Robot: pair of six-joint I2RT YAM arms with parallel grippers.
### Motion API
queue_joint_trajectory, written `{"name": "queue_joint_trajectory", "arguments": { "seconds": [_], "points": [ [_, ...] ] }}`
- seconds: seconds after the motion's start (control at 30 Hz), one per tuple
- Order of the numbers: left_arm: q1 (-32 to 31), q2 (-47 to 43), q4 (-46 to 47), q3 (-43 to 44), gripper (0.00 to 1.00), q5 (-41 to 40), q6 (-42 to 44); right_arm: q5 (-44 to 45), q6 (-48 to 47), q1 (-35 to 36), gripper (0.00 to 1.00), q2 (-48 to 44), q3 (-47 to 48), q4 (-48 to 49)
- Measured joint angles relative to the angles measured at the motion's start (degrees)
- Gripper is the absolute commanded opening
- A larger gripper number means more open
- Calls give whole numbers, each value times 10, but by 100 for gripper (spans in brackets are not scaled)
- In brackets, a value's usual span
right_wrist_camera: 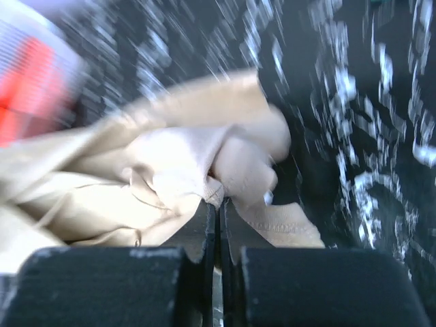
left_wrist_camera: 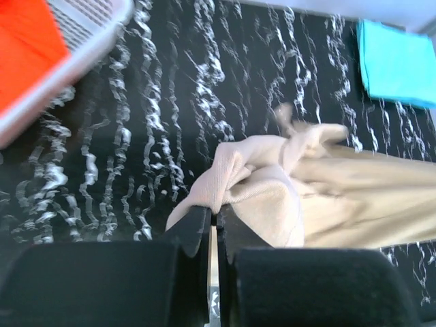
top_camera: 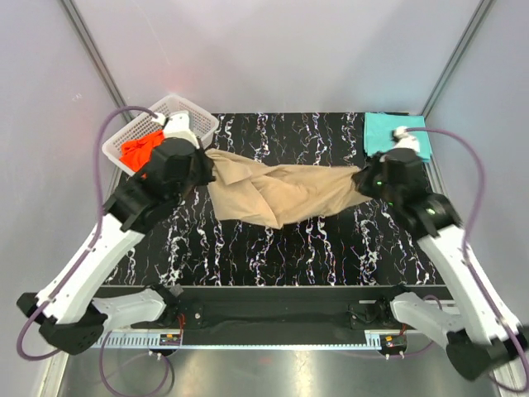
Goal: Fold and stack the t-shirts
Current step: Flatten the tshirt out
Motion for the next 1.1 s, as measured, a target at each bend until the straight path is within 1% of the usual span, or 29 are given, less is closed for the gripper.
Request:
{"name": "queue_joint_trajectory", "arguments": {
  "seconds": [0.13, 0.23, 0.4, 0.57, 0.67, 0.77, 0.83, 0.93, 0.97, 1.0, 1.03, 1.1],
  "points": [
    [1, -16, -53, 56, 0, -36, 4, 16, -18, 0, 0, -69, 106, -33],
    [8, -27, -75, 70, 0, -45, 4, 33, -28, 0, 0, -94, 151, -61],
    [34, -34, -91, 67, 0, -14, 1, 45, -34, 0, 0, -86, 167, -111],
    [63, -31, -103, 44, 0, 26, -7, 45, -41, 0, 0, -66, 168, -143],
    [83, -35, -87, 10, 0, 78, -21, 44, -43, 0, 0, -65, 170, -148],
    [91, -38, -52, -47, 0, 139, -38, 36, -37, 0, 0, -66, 166, -147],
    [91, -39, -19, -108, 0, 184, -51, 18, -26, 0, 0, -77, 133, -132],
    [91, -40, 26, -213, 1, 224, -65, -3, -8, 0, 0, -97, 58, -128],
    [91, -38, 31, -247, 4, 231, -68, -8, -3, 0, 0, -100, 32, -130],
    [91, -34, 32, -274, 17, 235, -70, -12, 0, 0, 0, -98, 17, -131],
    [91, -27, 30, -292, 26, 236, -70, -20, 4, 0, 0, -93, 2, -130],
    [91, -10, 25, -301, 47, 233, -66, -35, 6, 0, 0, -78, -16, -123]
  ]
}}
